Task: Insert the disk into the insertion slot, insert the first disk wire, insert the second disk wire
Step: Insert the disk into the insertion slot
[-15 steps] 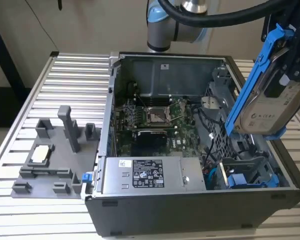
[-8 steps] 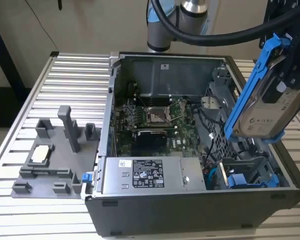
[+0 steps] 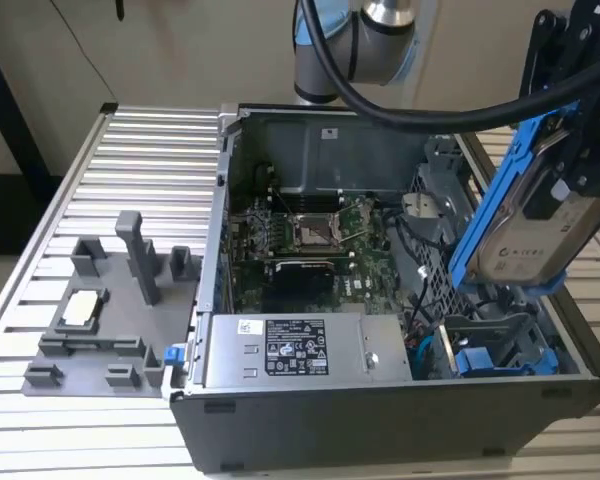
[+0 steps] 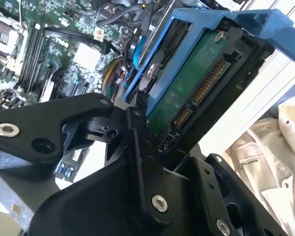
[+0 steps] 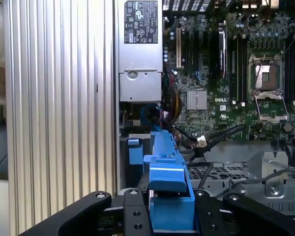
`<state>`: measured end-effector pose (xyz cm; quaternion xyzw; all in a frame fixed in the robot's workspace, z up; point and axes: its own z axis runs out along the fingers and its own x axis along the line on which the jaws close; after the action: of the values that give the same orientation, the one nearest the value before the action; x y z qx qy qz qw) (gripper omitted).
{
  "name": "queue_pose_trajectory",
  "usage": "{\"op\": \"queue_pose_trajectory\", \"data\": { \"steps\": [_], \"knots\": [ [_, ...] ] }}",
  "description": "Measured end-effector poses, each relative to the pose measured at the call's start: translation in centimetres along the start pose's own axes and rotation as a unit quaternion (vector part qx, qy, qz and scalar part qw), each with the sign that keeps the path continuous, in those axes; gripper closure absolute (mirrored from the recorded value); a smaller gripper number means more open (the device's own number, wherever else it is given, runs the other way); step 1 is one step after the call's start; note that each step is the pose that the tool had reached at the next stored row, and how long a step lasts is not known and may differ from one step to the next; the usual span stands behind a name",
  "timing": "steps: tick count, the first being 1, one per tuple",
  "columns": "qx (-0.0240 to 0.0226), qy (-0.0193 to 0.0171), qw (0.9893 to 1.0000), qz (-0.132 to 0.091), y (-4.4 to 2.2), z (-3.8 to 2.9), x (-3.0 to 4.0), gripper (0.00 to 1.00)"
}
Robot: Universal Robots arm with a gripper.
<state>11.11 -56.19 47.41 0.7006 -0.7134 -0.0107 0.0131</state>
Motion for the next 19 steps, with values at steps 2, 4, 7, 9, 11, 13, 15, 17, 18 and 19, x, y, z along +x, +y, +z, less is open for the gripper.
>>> {"op": "queue_pose_trajectory", "data": {
  "steps": [2, 4, 7, 9, 11, 13, 15, 17, 18, 19],
  "knots": [
    [0.0002, 0.0000, 1.0000, 0.000, -0.15, 0.25, 0.02, 0.67],
    [0.0004, 0.0000, 1.0000, 0.000, -0.31, 0.49, 0.08, 0.67],
    [0.0010, 0.0000, 1.0000, 0.000, -0.48, 0.86, 0.14, 0.67],
    [0.0014, 0.0000, 1.0000, -0.001, -0.60, 1.10, 0.22, 0.67],
    [0.0018, 0.0000, 1.0000, -0.001, -0.70, 1.36, 0.29, 0.67],
    [0.0020, 0.0000, 1.0000, -0.001, -0.82, 1.65, 0.37, 0.67],
    [0.0022, 0.0000, 1.0000, -0.001, -0.95, 1.97, 0.45, 0.67],
    [0.0024, 0.0000, 1.0000, -0.002, -1.05, 2.29, 0.52, 0.67],
    [0.0025, 0.0000, 1.0000, -0.002, -1.09, 2.45, 0.54, 0.67],
    [0.0027, 0.0001, 1.0000, -0.002, -1.11, 2.57, 0.55, 0.67]
  ]
}}
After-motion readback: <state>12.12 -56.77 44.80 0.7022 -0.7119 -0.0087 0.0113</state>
